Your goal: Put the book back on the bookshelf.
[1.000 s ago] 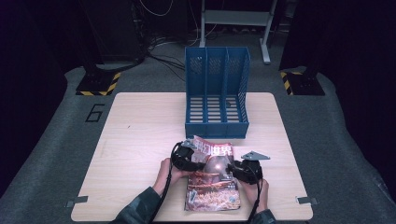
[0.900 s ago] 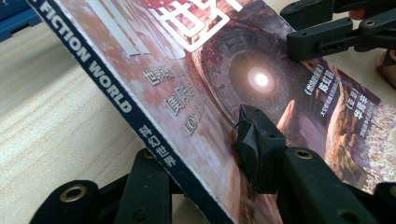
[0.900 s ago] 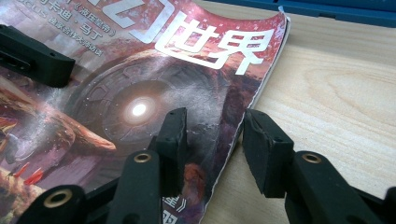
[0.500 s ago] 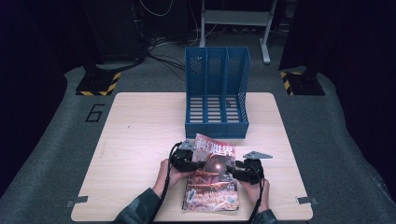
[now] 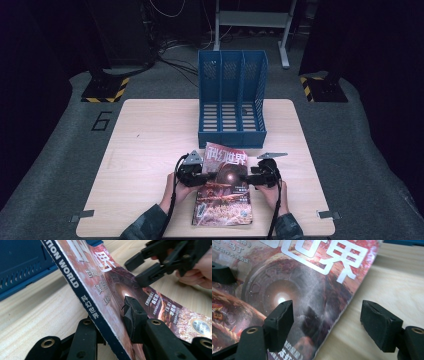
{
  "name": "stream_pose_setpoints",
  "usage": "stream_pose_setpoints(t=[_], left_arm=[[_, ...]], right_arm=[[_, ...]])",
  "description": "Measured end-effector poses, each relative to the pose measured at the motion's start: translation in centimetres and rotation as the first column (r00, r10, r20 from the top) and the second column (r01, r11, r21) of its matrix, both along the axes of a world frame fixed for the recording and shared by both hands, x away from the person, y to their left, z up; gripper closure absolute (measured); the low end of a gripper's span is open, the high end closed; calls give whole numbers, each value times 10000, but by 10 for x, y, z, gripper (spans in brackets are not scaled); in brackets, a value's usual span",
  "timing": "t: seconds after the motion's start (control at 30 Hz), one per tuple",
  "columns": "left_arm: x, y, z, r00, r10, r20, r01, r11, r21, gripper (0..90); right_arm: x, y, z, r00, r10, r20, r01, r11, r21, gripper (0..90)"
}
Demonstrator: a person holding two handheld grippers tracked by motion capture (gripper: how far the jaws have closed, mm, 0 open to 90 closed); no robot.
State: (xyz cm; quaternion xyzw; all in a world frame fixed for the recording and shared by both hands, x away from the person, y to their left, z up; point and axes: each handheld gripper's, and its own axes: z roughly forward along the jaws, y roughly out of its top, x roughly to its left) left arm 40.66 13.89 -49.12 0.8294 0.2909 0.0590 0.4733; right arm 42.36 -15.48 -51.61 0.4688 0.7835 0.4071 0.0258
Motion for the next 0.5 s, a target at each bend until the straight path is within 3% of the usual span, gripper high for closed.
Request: stream_pose_setpoints(t=[0.13, 0.23, 0.3, 0.4, 0.5], left_arm=[[-6, 3, 5, 9985, -191, 522, 204, 9995, -246, 731], [-8, 4, 6, 9977, -238, 632, 262, 9990, -375, 731], [-8, 6, 6, 9969, -331, 707, 365, 9982, -468, 732], [-7, 8, 5, 9959, -551, 722, 595, 9964, -604, 732], [-7, 8, 5, 9968, -465, 653, 513, 9960, -738, 732]], right_arm=[[16, 4, 0, 9988, 379, -302, -367, 9986, 380, 223], [21, 5, -1, 9980, 556, -314, -536, 9966, 622, 211], [26, 5, -3, 9956, 859, -381, -816, 9913, 1030, 206], [31, 6, -5, 9905, 1020, -919, -840, 9798, 1816, 244], [31, 9, -4, 9901, 1111, -855, -936, 9781, 1860, 279]])
